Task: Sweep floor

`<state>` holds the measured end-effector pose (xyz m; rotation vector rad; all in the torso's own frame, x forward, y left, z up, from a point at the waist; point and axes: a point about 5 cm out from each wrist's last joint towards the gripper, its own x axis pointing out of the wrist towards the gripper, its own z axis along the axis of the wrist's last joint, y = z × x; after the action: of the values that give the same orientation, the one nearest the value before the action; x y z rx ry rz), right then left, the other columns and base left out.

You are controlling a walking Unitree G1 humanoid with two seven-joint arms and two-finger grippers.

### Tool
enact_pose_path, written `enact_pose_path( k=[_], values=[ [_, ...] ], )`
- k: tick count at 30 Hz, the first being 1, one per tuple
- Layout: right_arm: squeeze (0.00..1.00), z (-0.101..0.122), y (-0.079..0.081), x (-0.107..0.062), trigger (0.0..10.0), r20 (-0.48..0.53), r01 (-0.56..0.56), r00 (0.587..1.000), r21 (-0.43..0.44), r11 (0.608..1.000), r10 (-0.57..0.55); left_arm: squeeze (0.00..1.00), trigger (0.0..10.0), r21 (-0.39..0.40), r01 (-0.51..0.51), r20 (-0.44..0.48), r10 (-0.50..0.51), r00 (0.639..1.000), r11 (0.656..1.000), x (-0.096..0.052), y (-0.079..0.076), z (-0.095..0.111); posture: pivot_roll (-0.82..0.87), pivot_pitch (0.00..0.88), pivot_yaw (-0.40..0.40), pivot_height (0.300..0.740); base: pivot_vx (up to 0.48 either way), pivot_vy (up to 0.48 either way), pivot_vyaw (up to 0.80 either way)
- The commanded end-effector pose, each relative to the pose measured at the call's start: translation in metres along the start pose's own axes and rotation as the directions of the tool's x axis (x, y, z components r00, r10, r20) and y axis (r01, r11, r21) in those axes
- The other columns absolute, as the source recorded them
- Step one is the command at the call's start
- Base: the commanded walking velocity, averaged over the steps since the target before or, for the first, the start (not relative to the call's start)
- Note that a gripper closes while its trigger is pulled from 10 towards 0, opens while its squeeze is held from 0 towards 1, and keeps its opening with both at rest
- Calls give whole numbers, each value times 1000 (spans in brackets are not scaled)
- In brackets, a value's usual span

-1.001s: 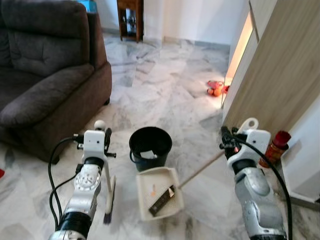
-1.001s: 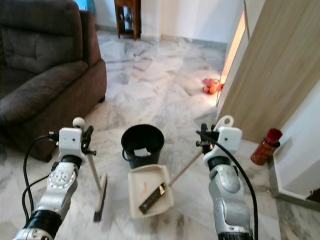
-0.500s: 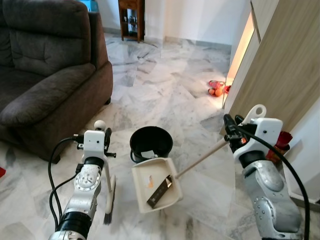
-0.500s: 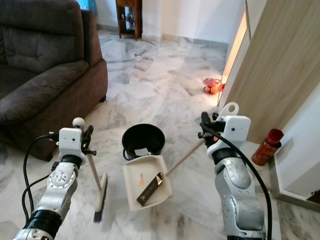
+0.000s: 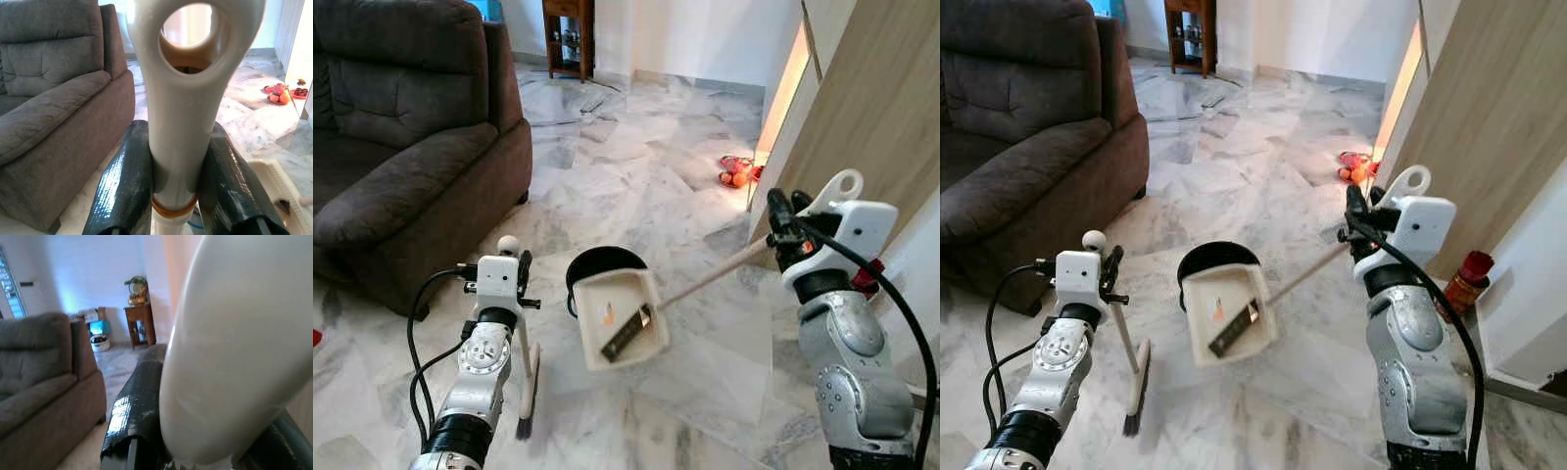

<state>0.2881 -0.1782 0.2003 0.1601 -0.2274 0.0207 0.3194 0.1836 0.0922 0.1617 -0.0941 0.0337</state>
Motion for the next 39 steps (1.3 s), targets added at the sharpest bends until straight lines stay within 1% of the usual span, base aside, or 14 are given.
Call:
enact_pose_path(
  k=[1,2,5,9,17,23,29,31,39],
  values=[
    [0,23,4,5,10000,122,9,992,32,999,-13,0,10000,5,9,59,-9,998,1000,3,-1,11,-19,0,-31,740,0,0,0],
    [0,23,4,5,10000,122,9,992,32,999,-13,0,10000,5,9,59,-9,998,1000,3,-1,11,-19,0,-31,740,0,0,0],
    [0,24,12,13,10000,147,11,989,63,998,-20,0,10000,0,10,73,-10,997,1000,2,-2,12,-16,0,-29,740,0,0,0],
    [0,20,17,18,10000,141,6,990,85,996,-18,0,10000,2,0,89,0,996,1000,1,0,15,-11,0,-34,740,0,0,0],
    [0,16,24,21,10000,132,-14,991,107,994,0,0,10000,1,-3,73,2,997,1000,-2,2,11,-10,0,-35,740,0,0,0],
    [0,16,26,22,10000,136,-15,991,113,994,-1,0,10000,11,-18,86,17,996,1000,-5,5,12,-9,0,-35,740,0,0,0],
    [0,15,27,23,10000,142,-16,990,115,993,0,0,10000,52,-28,117,22,993,998,-11,8,14,-7,0,-34,740,256,0,0],
    [0,14,27,24,10000,141,-18,990,115,993,2,0,10000,54,-42,118,36,992,998,-12,9,14,-8,0,-34,740,300,0,0],
    [0,13,27,24,10000,140,-22,990,113,993,6,0,10000,55,-44,120,37,992,998,-10,8,16,-8,0,-34,740,307,0,0]
  ],
)
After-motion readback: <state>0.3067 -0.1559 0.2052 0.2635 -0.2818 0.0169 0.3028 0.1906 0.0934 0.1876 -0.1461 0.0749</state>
